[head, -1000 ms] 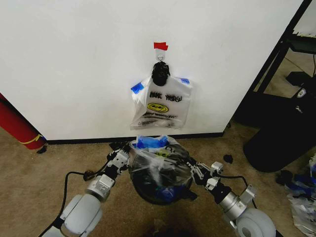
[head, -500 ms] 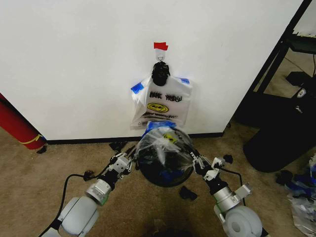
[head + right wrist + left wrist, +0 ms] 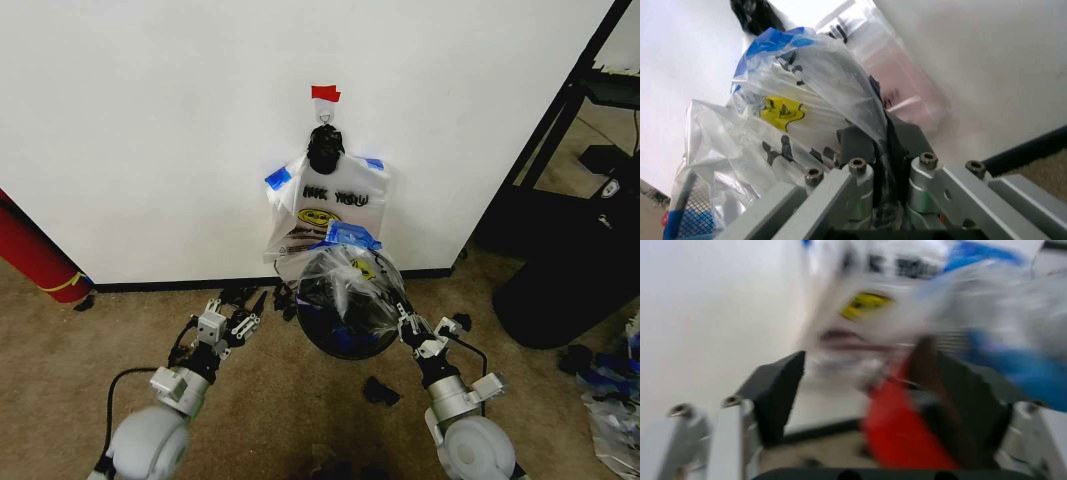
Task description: Pick up the garbage bag from the wall and place it over the trash bin.
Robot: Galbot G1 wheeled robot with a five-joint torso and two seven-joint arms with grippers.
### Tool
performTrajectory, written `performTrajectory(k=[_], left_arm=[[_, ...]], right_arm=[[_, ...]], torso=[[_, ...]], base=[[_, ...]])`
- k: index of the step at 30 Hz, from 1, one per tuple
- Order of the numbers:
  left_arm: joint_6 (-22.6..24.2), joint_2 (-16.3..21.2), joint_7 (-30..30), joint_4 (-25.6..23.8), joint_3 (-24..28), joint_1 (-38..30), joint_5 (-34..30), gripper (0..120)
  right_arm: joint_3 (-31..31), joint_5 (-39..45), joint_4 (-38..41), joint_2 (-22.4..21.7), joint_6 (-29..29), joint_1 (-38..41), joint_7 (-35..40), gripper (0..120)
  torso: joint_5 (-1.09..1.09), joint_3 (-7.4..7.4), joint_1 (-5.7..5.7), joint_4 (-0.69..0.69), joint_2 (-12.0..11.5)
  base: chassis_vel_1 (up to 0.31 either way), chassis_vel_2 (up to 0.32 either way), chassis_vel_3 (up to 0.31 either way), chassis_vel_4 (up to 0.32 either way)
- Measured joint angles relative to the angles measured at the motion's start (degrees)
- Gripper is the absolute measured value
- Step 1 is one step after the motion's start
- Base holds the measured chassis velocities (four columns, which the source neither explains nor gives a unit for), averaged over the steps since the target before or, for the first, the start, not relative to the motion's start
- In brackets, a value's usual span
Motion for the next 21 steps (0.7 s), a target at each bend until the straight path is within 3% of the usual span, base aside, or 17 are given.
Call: performTrajectory(k=[2,8,14,21], left_arm=[[2.53,-1.66,-1.36,-4.53,1.83,2.91,-2.57,93],[6.06,-4.97,-1.88,-10.13,5.07,6.85,-2.58,99],[5.72,-4.06,2.51,-10.07,5.21,7.45,3.21,100],[5.91,-3.99,3.96,-10.07,5.79,7.23,3.47,94]], right_arm=[[-0.17,-1.54,-0.42,0.28,1.67,0.10,-0.84,1],[-0.47,-8.38,-1.06,0.66,7.36,0.30,-3.74,1],[-0.48,-16.63,-1.59,0.78,12.22,0.14,-5.75,1],[-0.94,-24.33,-3.06,2.55,16.43,0.38,-5.50,1]], torso=[[0.01,-0.01,0.00,0.01,0.00],[0.01,-0.01,0.00,0.01,0.00],[0.01,0.00,0.00,-0.01,0.00],[0.01,0.00,0.00,-0.01,0.00]], base=[[0.000,0.000,0.000,0.000],[0.000,0.000,0.000,0.000],[0.000,0.000,0.000,0.000],[0.000,0.000,0.000,0.000]])
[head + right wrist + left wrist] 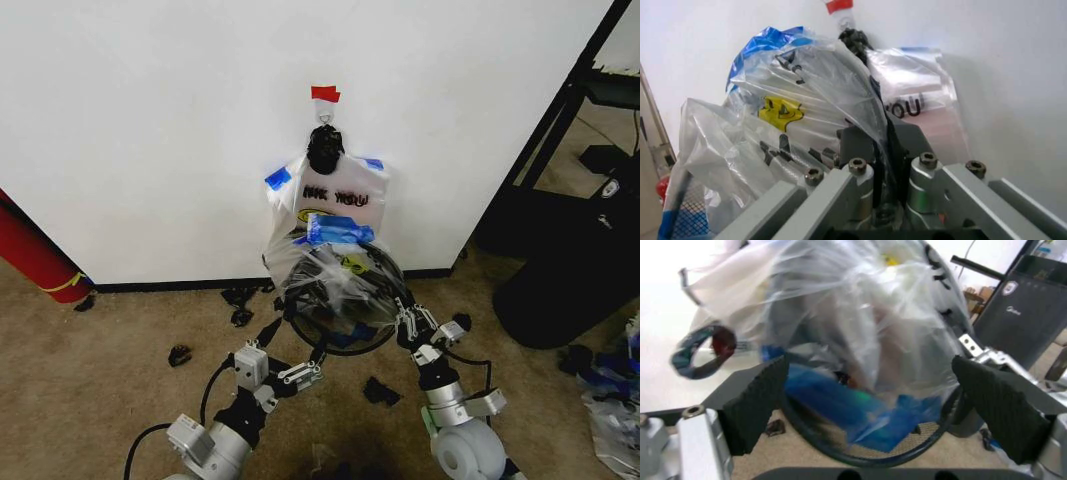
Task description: Pick up the garbage bag from the wall and place it over the trash bin.
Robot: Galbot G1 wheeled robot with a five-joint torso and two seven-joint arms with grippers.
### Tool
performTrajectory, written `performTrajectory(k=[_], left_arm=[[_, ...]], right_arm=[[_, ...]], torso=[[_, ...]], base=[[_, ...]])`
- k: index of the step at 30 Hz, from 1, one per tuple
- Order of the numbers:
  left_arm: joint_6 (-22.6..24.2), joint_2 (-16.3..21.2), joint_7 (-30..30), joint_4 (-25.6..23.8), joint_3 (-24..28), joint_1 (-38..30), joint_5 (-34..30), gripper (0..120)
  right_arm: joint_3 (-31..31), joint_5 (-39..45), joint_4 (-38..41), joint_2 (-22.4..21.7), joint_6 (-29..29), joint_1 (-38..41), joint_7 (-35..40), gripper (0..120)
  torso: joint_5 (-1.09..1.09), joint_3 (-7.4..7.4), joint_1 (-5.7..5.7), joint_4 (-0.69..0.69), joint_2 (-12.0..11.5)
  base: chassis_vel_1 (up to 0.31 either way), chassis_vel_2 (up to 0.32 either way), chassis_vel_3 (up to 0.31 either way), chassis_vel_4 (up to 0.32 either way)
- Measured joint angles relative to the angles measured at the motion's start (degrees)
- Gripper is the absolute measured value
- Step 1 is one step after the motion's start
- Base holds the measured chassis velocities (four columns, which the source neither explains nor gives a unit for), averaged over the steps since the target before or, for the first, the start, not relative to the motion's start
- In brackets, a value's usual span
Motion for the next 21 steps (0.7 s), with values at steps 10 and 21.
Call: performTrajectory(k=[10,21], left_arm=[[3.70,-1.34,-2.75,1.37,3.69,-0.49,0.31,69],[8.34,-1.78,-6.51,3.50,5.02,-4.33,-1.40,29]], right_arm=[[-1.90,-7.64,-1.95,2.86,2.37,0.99,4.58,1],[-2.82,-9.98,-1.32,3.49,2.53,1.01,5.49,1]], torso=[[0.00,0.00,0.00,0.01,0.00],[-0.01,0.00,0.00,0.00,0.00]], base=[[0.000,0.000,0.000,0.000],[0.000,0.000,0.000,0.000]])
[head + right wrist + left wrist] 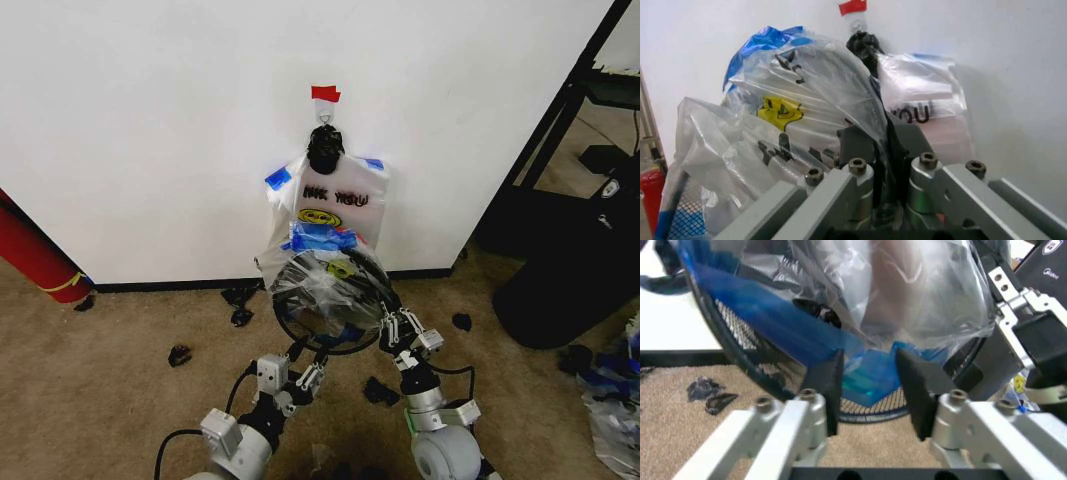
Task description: Pick up the garbage bag from the wall and place it over the trash bin.
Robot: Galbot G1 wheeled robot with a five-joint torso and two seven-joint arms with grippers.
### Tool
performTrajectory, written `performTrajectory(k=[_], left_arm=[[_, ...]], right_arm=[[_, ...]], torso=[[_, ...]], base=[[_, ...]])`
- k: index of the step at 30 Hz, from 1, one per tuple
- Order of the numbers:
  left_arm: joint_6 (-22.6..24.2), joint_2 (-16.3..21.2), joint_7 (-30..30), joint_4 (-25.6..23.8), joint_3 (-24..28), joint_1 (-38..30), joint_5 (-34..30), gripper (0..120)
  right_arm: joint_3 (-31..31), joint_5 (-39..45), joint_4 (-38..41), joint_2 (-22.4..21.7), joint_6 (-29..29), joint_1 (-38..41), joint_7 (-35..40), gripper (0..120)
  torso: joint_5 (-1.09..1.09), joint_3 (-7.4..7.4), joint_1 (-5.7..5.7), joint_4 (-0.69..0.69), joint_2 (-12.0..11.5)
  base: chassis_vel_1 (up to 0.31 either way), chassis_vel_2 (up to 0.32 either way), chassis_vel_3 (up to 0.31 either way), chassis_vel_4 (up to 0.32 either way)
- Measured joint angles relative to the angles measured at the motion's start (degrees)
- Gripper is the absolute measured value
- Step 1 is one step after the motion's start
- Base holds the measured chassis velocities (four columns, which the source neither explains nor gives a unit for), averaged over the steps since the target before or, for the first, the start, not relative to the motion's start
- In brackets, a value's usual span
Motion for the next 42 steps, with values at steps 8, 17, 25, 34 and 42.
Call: performTrajectory(k=[8,17,25,34,42], left_arm=[[2.23,0.45,-1.42,0.24,-0.56,-2.10,-0.18,27],[2.73,1.10,-1.86,-0.54,-1.06,-1.72,-0.15,22],[2.96,1.60,-1.73,-1.45,-1.44,-1.08,-0.15,0],[2.61,1.84,-0.19,-2.90,-2.87,0.18,-1.72,0],[-2.69,3.65,4.87,-3.64,-4.33,4.57,1.36,0]], right_arm=[[-0.49,-0.72,1.11,0.27,-0.20,-0.28,0.00,1],[-0.49,-1.14,1.61,0.54,-0.44,-0.53,-0.06,1],[-0.36,-1.47,1.95,0.99,-0.68,-0.76,-0.05,1],[-0.27,-0.39,2.43,1.17,-1.68,-1.30,1.86,1],[-0.28,7.52,2.13,1.00,-5.15,-0.23,6.64,1]], torso=[[0.00,0.00,0.00,0.00,0.00],[0.00,0.00,0.00,0.00,0.00],[0.00,0.00,0.00,0.00,0.00],[0.00,0.00,0.00,0.00,0.00],[0.01,0.00,0.00,0.00,0.00]], base=[[0.000,0.000,0.000,0.000],[0.000,0.000,0.000,0.000],[0.000,0.000,0.000,0.000],[0.000,0.000,0.000,0.000],[0.000,0.000,0.000,0.000]])
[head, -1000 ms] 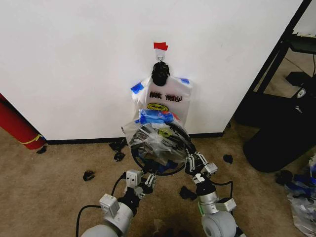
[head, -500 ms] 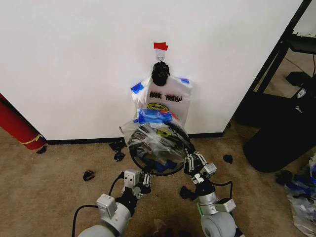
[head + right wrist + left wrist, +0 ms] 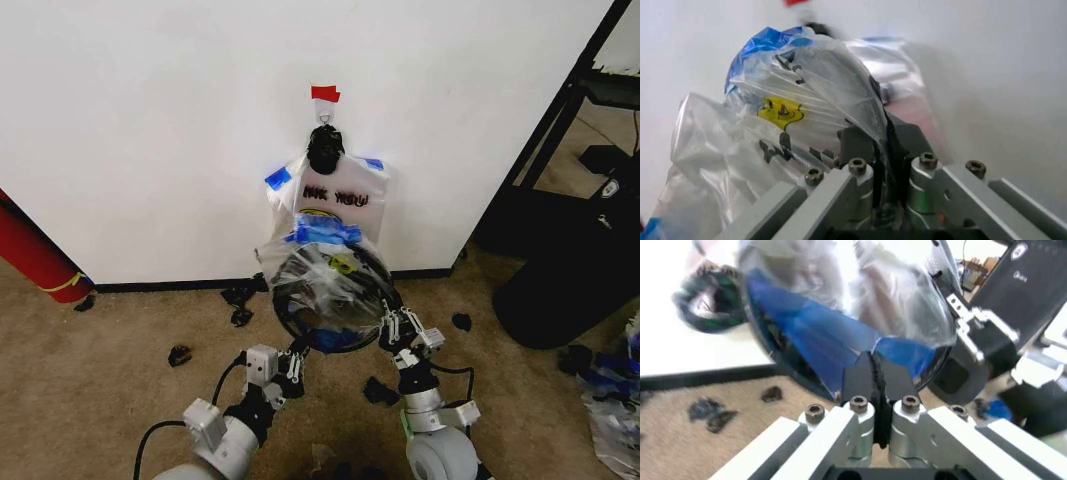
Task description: Pick up the garbage bag from the wall and place it over the trash bin.
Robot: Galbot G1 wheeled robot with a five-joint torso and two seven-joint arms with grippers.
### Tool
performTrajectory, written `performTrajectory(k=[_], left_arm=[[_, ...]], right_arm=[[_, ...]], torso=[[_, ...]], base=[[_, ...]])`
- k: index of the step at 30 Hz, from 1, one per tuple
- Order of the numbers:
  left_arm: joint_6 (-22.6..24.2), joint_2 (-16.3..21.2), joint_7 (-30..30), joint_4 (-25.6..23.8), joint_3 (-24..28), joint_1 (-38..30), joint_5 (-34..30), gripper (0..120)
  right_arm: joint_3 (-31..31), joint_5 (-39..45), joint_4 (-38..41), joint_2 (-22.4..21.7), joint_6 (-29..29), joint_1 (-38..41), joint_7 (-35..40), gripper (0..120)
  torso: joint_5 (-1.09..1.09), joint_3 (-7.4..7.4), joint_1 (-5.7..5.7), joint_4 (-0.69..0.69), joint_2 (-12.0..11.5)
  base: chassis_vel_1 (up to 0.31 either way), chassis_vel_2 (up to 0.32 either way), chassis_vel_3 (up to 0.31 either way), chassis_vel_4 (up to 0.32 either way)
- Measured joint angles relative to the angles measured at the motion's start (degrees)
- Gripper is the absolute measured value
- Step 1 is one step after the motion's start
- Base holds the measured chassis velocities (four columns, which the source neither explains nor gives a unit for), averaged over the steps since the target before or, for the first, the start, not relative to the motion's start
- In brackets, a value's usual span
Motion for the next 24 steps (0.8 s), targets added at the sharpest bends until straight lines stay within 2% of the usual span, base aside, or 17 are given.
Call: performTrajectory(k=[5,7,10,14,20,24], left_arm=[[-1.60,0.02,0.48,1.71,-0.82,1.09,6.82,0],[-1.97,-0.32,0.44,3.26,-1.26,1.62,12.17,0],[-2.13,-0.70,0.11,4.44,-1.35,1.64,14.83,0],[-2.59,-2.22,-1.71,8.62,-1.43,-0.05,20.96,0],[-2.62,-3.17,-3.49,12.58,-1.69,-3.06,23.25,0],[-2.29,-3.44,-3.72,13.17,-1.73,-3.85,23.10,0]], right_arm=[[-0.38,4.45,1.52,-0.15,-1.91,0.48,2.41,1],[-0.62,7.96,3.39,-0.65,-3.44,0.38,3.84,1],[-0.74,9.97,4.63,-1.04,-4.29,0.11,4.32,1],[-1.03,14.85,8.24,-2.32,-6.74,-1.49,4.71,1],[-1.22,19.95,12.70,-4.16,-9.42,-3.76,5.18,1],[-1.24,20.38,13.18,-4.61,-9.60,-4.08,5.06,1]], torso=[[0.00,0.00,0.00,0.00,0.00],[0.00,0.00,0.00,0.01,0.00],[0.00,0.00,0.00,0.00,0.00],[-0.01,0.00,0.00,0.00,0.00],[0.00,0.00,0.00,0.00,0.00],[0.00,0.00,0.00,-0.01,0.00]], base=[[0.000,0.000,0.000,0.000],[0.000,0.000,0.000,0.000],[0.000,0.000,0.000,0.000],[0.000,0.000,0.000,0.000],[0.000,0.000,0.000,0.000],[0.000,0.000,0.000,0.000]])
